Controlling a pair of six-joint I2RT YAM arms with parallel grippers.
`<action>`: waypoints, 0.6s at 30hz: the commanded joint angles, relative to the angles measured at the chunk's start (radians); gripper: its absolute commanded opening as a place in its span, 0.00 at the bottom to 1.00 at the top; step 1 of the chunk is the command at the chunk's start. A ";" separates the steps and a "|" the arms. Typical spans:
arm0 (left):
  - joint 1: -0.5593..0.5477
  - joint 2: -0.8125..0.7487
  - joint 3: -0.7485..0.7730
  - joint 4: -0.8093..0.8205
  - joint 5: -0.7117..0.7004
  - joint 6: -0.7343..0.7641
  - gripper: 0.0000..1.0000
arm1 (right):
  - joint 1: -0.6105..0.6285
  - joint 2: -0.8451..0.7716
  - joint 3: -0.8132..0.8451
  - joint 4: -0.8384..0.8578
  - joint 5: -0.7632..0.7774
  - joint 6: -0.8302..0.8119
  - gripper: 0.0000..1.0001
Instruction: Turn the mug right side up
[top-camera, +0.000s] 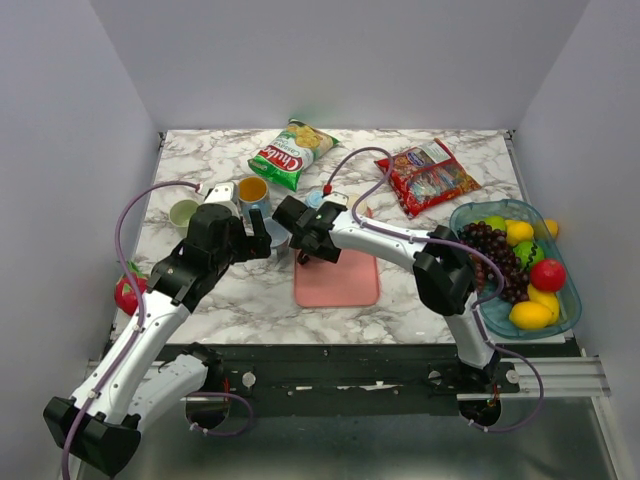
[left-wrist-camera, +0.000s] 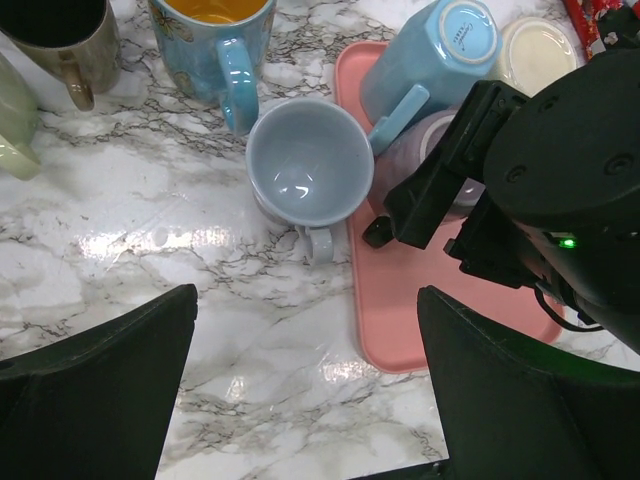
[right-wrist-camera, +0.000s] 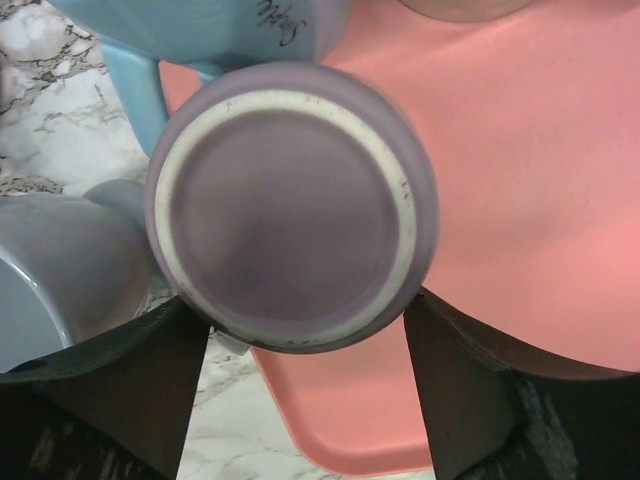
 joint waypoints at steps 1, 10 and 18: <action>0.016 -0.017 -0.021 0.040 0.053 0.022 0.99 | 0.011 0.018 0.030 -0.111 0.075 0.066 0.79; 0.032 -0.028 -0.048 0.068 0.096 0.020 0.99 | 0.028 -0.095 -0.129 -0.067 0.087 0.073 0.59; 0.043 -0.042 -0.062 0.069 0.096 0.020 0.99 | 0.031 -0.091 -0.146 -0.036 0.129 -0.079 0.50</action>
